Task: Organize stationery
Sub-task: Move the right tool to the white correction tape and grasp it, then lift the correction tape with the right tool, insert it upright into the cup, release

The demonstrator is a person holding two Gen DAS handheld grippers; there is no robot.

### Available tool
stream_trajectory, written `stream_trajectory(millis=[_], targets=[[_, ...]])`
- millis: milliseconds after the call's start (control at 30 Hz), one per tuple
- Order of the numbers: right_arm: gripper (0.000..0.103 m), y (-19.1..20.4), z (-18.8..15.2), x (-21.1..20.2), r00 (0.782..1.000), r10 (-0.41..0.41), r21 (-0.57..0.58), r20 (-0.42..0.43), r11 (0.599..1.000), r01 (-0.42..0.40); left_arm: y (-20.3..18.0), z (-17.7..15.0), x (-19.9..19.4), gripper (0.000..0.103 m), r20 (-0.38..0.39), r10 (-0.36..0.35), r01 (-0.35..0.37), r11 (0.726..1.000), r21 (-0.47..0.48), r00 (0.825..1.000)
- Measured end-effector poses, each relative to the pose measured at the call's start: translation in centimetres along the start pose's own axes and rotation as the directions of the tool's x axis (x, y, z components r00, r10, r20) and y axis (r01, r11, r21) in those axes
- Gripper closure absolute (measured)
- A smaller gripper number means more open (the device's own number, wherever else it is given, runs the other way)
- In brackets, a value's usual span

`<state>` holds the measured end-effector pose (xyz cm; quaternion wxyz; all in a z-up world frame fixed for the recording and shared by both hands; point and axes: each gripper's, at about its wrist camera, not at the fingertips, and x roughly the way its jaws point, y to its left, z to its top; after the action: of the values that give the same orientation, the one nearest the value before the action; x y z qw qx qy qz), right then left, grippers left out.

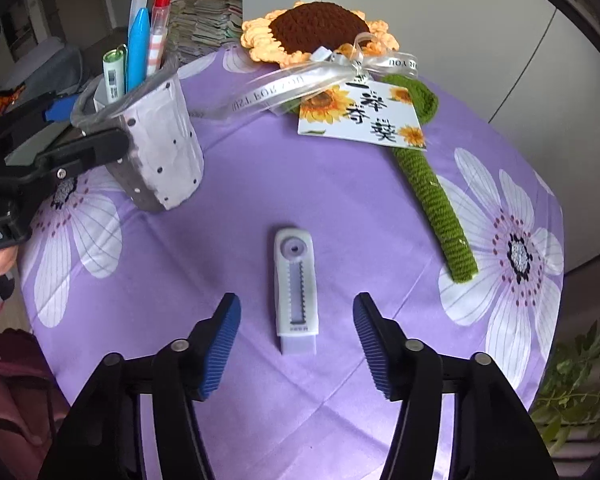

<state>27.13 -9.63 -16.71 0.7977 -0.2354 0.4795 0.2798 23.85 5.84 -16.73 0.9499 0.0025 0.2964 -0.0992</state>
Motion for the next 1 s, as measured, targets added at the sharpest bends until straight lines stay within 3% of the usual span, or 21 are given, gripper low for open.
stream_trajectory(millis=[100, 200, 267, 400, 500, 800, 1000], targets=[[0.042, 0.7, 1.7, 1.2, 1.0, -0.012, -0.021, -0.019, 1.0, 0.012, 0.0, 0.0, -0.1, 0.035, 0.0, 0.0, 0.0, 1.0, 0.001, 1.0], [0.044, 0.5, 2.8, 2.8, 0.997, -0.024, 0.039, -0.077, 0.999, 0.027, 0.0, 0.0, -0.1, 0.035, 0.001, 0.0, 0.0, 1.0, 0.006, 1.0], [0.063, -0.2, 3.1, 3.4, 0.994, 0.0, 0.096, -0.111, 0.995, 0.011, 0.1, -0.1, -0.1, 0.035, 0.001, -0.004, 0.004, 1.0, 0.008, 1.0], [0.074, -1.1, 3.6, 4.1, 0.991, 0.042, 0.155, -0.13, 0.988, -0.021, 0.2, -0.1, -0.1, 0.036, 0.008, -0.015, 0.015, 1.0, 0.007, 1.0], [0.076, -1.2, 3.7, 4.0, 0.991, 0.025, 0.156, -0.13, 0.988, -0.005, 0.4, -0.1, -0.1, 0.036, 0.013, -0.025, 0.025, 1.0, 0.003, 1.0], [0.076, -0.6, 3.6, -3.0, 0.997, 0.042, 0.212, 0.06, 0.976, -0.054, 0.3, 0.0, -0.2, 0.036, 0.004, -0.025, 0.025, 1.0, 0.016, 1.0], [0.076, 0.4, 4.4, -9.3, 0.968, 0.076, 0.186, 0.241, 0.975, -0.123, 0.2, 0.1, -0.1, 0.036, -0.003, -0.019, 0.02, 1.0, 0.017, 1.0]])
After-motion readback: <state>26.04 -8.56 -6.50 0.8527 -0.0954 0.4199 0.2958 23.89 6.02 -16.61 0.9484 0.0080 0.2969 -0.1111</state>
